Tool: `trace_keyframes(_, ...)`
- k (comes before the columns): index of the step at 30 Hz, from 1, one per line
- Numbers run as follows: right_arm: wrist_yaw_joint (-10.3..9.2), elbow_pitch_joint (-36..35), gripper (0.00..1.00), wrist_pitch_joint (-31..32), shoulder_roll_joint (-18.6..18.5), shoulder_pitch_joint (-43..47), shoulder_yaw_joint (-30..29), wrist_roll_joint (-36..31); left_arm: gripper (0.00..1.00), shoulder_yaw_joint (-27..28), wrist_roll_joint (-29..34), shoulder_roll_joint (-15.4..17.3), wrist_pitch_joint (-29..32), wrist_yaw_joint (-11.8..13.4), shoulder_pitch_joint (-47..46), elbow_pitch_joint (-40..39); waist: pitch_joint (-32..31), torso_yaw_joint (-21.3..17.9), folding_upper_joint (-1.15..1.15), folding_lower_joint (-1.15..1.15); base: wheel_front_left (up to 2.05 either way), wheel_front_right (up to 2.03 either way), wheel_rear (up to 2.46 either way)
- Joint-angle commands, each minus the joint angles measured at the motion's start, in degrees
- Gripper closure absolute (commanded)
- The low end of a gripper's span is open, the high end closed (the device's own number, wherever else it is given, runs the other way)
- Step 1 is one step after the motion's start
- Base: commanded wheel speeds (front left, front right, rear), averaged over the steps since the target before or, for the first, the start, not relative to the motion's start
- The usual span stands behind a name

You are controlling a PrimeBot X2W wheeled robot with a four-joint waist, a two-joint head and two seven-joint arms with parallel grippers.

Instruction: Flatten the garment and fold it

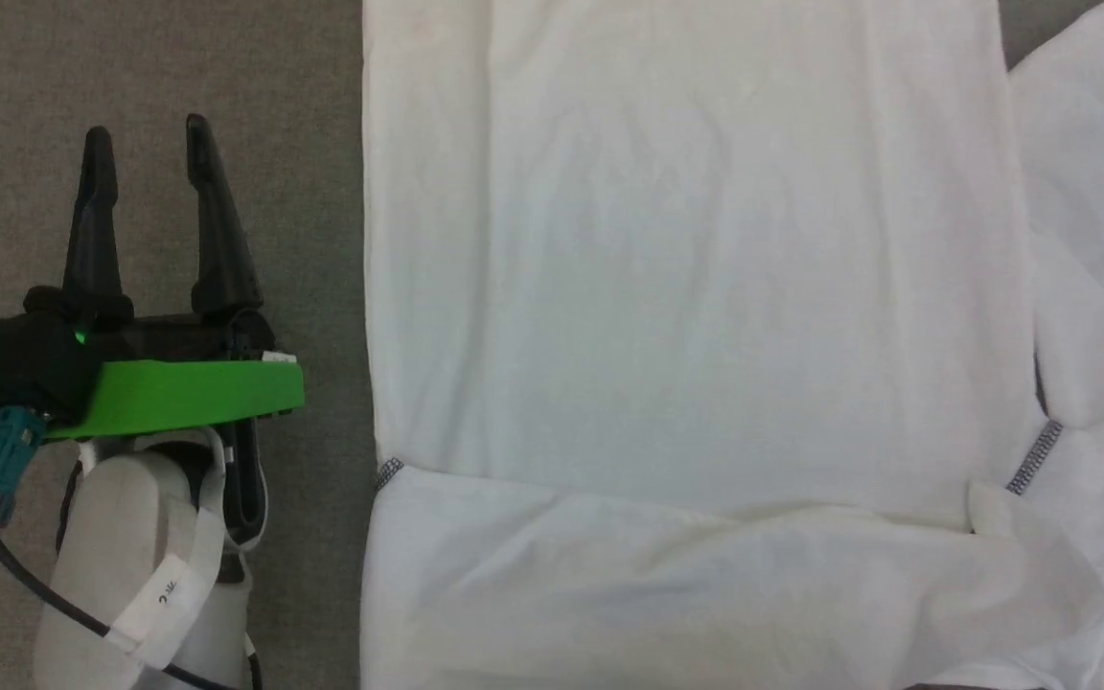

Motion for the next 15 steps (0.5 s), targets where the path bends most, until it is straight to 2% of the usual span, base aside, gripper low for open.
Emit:
trace_keyframes(1, -0.08, 0.71, 0.0, 1.44, -0.38, -1.43, -0.19, -1.06, 0.0, 0.84, 1.09, -0.92, -0.21, -1.1, 0.16, -0.18, 4.67, 3.53, 0.0, -0.01, 0.0, 0.0, 0.0)
trace_keyframes(5, -0.08, 2.25, 0.0, 5.76, -0.78, -4.08, -0.8, -3.0, 0.0, 3.66, 3.32, -3.43, -0.21, -4.23, -0.57, -0.03, 5.83, 4.03, 0.0, -0.01, 0.0, 0.0, 0.0)
trace_keyframes(6, -0.08, 2.71, 0.03, 7.08, -0.75, -4.53, -1.08, -3.49, 0.0, 4.24, 3.93, -4.0, -0.21, -4.9, -0.6, -0.07, 5.95, 4.05, 0.0, -0.01, 0.0, 0.0, 0.0)
trace_keyframes(8, -0.08, 3.13, 0.53, 9.39, -0.64, -4.94, -1.23, -4.26, 0.0, 5.1, 5.0, -4.83, -0.21, -5.98, -0.57, -0.05, 6.05, 4.02, 0.0, -0.01, 0.0, 0.0, 0.0)
trace_keyframes(9, -0.08, 3.07, 0.71, 10.09, -0.52, -5.04, -1.33, -4.41, 0.0, 5.45, 5.36, -5.16, -0.21, -6.41, -0.54, 0.0, 6.05, 3.97, 0.0, -0.01, 0.0, 0.0, 0.0)
trace_keyframes(10, -0.08, 2.83, 0.96, 10.66, -0.34, -5.07, -1.46, -4.49, 0.0, 5.89, 5.77, -5.51, -0.21, -6.89, -0.52, 0.09, 6.0, 3.89, 0.0, -0.01, 0.0, 0.0, 0.0)
trace_keyframes(11, -0.08, 2.55, 1.0, 10.99, -0.16, -4.93, -1.52, -4.47, 0.0, 6.23, 6.08, -5.77, -0.21, -7.25, -0.48, 0.2, 5.88, 3.79, 0.0, -0.01, 0.0, 0.0, 0.0)
trace_keyframes(15, -0.08, -0.17, 1.0, 9.54, -0.2, -3.15, -1.81, -4.12, 0.0, 7.54, 7.13, -6.68, -0.21, -8.44, -0.03, 1.01, 4.4, 3.06, 0.0, -0.01, 0.0, 0.0, 0.0)
